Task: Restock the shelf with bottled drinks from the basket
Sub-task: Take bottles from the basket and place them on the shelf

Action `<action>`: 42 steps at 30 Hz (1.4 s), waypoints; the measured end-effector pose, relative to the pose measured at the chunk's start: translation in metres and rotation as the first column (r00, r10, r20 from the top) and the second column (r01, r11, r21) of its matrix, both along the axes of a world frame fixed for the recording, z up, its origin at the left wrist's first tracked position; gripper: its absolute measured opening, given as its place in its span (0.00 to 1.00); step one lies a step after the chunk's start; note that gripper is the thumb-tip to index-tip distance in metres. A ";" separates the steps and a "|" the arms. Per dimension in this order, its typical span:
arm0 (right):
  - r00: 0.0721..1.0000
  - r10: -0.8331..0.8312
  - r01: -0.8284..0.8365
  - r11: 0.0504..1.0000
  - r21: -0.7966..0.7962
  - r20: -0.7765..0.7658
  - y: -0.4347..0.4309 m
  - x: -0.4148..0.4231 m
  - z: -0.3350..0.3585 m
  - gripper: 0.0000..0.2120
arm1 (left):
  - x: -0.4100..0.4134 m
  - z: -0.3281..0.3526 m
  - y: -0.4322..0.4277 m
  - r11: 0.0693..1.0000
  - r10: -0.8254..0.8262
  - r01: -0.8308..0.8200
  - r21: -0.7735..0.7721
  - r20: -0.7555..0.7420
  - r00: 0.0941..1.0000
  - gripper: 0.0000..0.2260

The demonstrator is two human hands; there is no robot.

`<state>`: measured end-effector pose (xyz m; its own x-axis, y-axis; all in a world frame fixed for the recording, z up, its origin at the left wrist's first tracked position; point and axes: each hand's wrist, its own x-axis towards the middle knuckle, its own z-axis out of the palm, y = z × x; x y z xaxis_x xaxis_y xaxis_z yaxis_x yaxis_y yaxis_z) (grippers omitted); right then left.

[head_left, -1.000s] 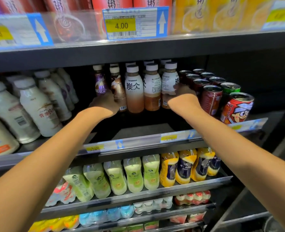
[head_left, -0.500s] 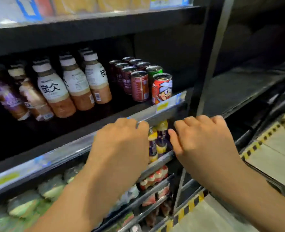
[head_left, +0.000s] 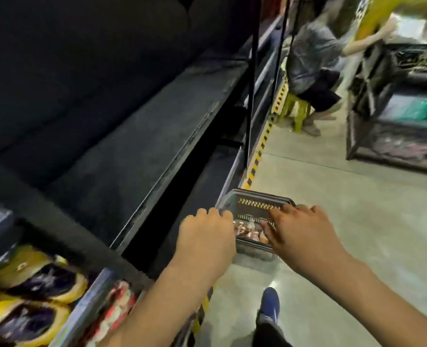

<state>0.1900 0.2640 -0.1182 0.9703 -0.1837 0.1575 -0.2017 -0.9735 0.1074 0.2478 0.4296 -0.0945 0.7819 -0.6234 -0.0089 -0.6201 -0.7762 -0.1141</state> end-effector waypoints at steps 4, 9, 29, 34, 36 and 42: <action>0.986 -0.084 0.092 0.994 0.053 -0.146 -0.088 0.049 -0.039 0.13 | 0.070 -0.049 -0.092 0.999 -0.006 0.014 0.052 -0.155 0.988 0.10; 0.922 -0.106 0.187 0.964 0.188 -0.372 -0.179 0.124 -0.096 0.23 | 0.157 -0.126 -0.185 0.989 0.054 0.001 0.150 -0.358 0.932 0.13; 0.539 -0.064 0.577 0.755 0.313 -0.840 -0.321 0.298 -0.557 0.14 | 0.330 -0.639 -0.312 0.927 0.373 -0.170 0.333 -0.790 0.487 0.09; 0.547 -0.212 0.769 0.510 0.386 -0.810 -0.355 0.336 -0.713 0.13 | 0.344 -0.800 -0.329 0.804 0.425 -0.558 0.206 -0.854 0.298 0.06; 0.570 -0.230 0.740 0.561 0.372 -0.789 -0.359 0.352 -0.770 0.16 | 0.346 -0.854 -0.335 0.732 0.435 -0.659 0.171 -0.862 0.259 0.10; 0.528 -0.224 0.608 0.774 0.180 -0.819 -0.348 0.374 -0.903 0.35 | 0.334 -0.958 -0.353 0.737 0.516 -0.651 0.182 -0.774 0.368 0.24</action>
<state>0.5641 -0.0842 -1.0216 0.4939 -0.4529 -0.7423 -0.6344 -0.7715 0.0486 0.5819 0.0769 -1.0525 0.6875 -0.0594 -0.7237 0.2018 -0.9417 0.2690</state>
